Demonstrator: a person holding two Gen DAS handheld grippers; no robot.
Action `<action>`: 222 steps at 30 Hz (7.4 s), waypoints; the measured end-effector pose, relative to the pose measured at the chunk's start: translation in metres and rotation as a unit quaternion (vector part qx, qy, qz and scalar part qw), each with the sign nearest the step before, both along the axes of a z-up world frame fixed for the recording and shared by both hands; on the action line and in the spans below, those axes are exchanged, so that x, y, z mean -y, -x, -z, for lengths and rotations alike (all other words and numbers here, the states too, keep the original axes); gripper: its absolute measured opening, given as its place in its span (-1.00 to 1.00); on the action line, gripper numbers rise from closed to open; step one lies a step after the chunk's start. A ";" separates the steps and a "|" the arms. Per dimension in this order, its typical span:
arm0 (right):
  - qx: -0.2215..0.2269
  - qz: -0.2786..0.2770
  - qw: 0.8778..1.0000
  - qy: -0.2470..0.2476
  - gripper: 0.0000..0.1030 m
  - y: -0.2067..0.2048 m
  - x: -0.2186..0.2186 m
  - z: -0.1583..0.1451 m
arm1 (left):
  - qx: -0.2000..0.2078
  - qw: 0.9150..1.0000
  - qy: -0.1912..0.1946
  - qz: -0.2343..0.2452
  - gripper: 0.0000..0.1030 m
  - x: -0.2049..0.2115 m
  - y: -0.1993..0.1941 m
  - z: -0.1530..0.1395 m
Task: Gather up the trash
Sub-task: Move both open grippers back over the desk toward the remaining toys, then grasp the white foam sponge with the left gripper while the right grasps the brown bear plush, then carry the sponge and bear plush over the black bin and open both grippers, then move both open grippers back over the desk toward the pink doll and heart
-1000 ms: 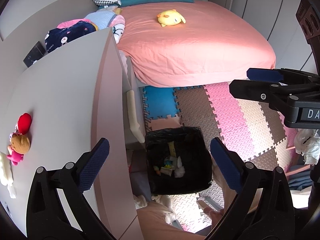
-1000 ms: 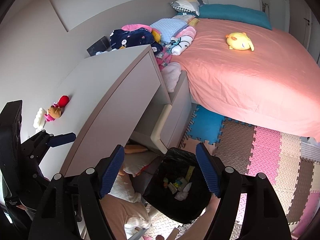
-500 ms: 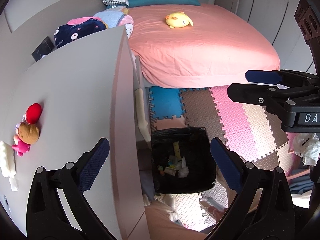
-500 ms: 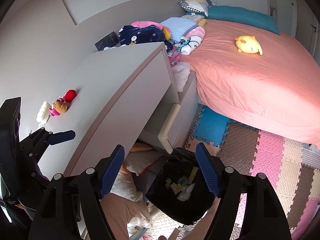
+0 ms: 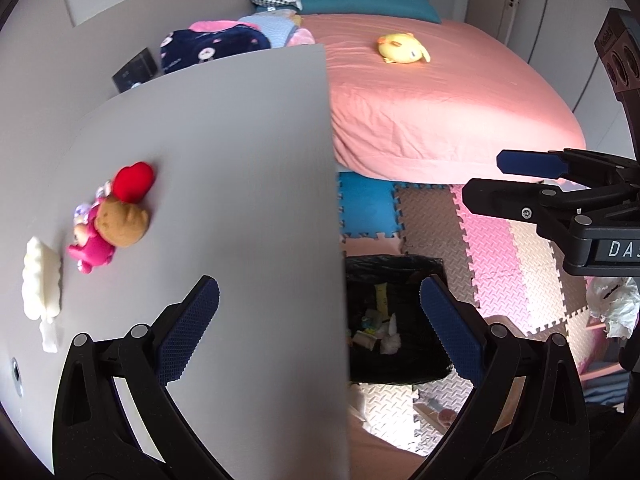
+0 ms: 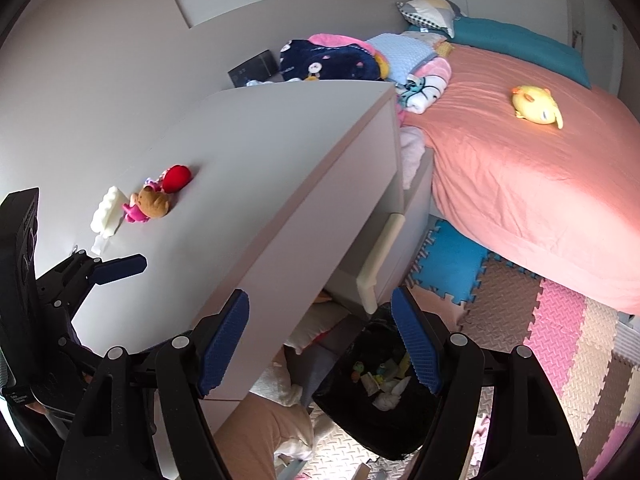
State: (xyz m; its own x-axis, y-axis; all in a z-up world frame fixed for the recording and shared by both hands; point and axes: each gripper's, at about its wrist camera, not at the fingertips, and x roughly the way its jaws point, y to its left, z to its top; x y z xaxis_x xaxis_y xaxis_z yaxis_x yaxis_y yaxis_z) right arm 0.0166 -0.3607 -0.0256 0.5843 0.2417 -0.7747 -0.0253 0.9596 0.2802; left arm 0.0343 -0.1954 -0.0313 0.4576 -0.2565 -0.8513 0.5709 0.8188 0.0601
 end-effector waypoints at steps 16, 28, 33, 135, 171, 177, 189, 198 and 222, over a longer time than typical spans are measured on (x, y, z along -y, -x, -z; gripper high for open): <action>0.001 -0.048 0.999 0.007 0.44 -0.033 -0.068 -0.003 | 0.010 0.997 0.000 -0.075 0.89 -0.084 -0.028 -0.007; -0.007 -0.088 0.996 0.007 0.44 -0.057 -0.117 0.000 | 0.025 0.992 -0.005 -0.127 0.89 -0.141 -0.048 -0.013; -0.014 -0.101 0.995 0.002 0.44 -0.070 -0.136 0.003 | 0.024 0.989 -0.012 -0.144 0.89 -0.160 -0.057 -0.012; 0.005 -0.081 0.997 0.006 -0.19 -0.025 -0.062 -0.011 | 0.045 0.993 0.011 -0.113 -0.55 -0.080 -0.034 -0.011; -0.010 0.018 1.000 0.010 -0.19 0.030 0.044 0.005 | 0.019 0.999 0.012 0.023 -0.55 0.046 0.004 0.003; -0.019 0.033 0.999 0.010 -0.19 0.039 0.057 0.010 | 0.013 0.999 0.008 0.046 -0.55 0.064 0.011 0.007; -0.031 0.056 0.998 0.011 -0.18 0.050 0.078 0.017 | -0.006 0.997 -0.007 0.081 -0.48 0.086 0.016 0.019; -0.020 0.076 0.997 0.001 0.40 0.051 0.087 0.011 | 0.023 0.998 -0.015 0.060 0.84 0.073 0.016 0.008; -0.029 0.038 0.999 -0.002 0.40 0.022 0.044 0.013 | 0.021 1.000 -0.011 0.002 0.84 0.027 -0.006 0.008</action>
State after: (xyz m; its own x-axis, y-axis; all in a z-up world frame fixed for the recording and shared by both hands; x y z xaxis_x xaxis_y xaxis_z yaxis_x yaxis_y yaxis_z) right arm -0.0052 -0.4046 -0.0389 0.5554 0.2003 -0.8071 0.0648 0.9572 0.2822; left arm 0.0402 -0.2228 -0.0396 0.4920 -0.2393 -0.8370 0.5708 0.8146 0.1027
